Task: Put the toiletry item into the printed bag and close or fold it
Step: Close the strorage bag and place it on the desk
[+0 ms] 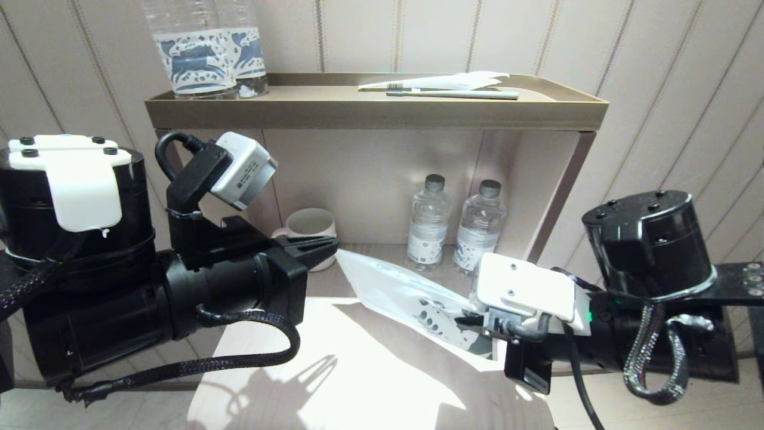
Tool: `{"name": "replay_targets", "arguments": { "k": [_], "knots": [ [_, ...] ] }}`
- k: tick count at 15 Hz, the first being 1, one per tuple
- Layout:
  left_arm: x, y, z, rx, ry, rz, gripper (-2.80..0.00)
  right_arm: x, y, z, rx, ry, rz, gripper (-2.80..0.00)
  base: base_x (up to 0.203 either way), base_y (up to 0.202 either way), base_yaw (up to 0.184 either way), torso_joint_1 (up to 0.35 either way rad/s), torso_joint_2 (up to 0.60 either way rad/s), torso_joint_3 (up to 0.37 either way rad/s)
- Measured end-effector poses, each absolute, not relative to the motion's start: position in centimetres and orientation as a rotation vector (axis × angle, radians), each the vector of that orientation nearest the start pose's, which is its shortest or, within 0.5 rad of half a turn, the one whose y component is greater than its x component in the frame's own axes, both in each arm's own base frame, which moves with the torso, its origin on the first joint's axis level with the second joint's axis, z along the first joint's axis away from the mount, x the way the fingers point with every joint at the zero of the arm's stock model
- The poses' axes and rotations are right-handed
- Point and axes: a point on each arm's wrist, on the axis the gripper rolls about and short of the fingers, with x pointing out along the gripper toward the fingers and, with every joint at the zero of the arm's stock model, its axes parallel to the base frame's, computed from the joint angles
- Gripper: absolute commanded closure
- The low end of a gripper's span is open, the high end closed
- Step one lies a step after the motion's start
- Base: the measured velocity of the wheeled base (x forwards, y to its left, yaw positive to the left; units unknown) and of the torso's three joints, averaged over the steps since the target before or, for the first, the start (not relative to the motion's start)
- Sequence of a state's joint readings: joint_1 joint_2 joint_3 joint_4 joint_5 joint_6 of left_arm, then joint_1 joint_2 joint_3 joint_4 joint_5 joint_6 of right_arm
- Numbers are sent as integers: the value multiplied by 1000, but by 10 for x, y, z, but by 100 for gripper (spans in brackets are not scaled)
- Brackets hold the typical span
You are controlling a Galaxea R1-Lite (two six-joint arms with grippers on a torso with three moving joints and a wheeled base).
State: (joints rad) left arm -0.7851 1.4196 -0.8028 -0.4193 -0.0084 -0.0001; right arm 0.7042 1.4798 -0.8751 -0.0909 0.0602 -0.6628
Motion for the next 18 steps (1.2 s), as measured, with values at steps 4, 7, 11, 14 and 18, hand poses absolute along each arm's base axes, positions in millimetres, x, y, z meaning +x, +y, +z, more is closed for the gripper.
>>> {"name": "replay_targets", "arguments": {
  "k": [4,7,11,14,18],
  "knots": [
    [172,-172,235,57,175,-792,0,179,173,211,-865,219,844,0,0,0,0,0,0,0],
    [172,-172,235,56,176,-792,0,184,172,216,-844,202,824,0,0,0,0,0,0,0],
    [172,-173,234,56,178,-794,0,199,167,225,-731,173,848,0,0,0,0,0,0,0],
    [172,-173,234,55,177,-794,0,209,164,228,-580,210,893,0,0,0,0,0,0,0],
    [173,-173,234,55,177,-798,0,218,172,223,-465,279,912,0,0,0,0,0,0,0]
  ]
}}
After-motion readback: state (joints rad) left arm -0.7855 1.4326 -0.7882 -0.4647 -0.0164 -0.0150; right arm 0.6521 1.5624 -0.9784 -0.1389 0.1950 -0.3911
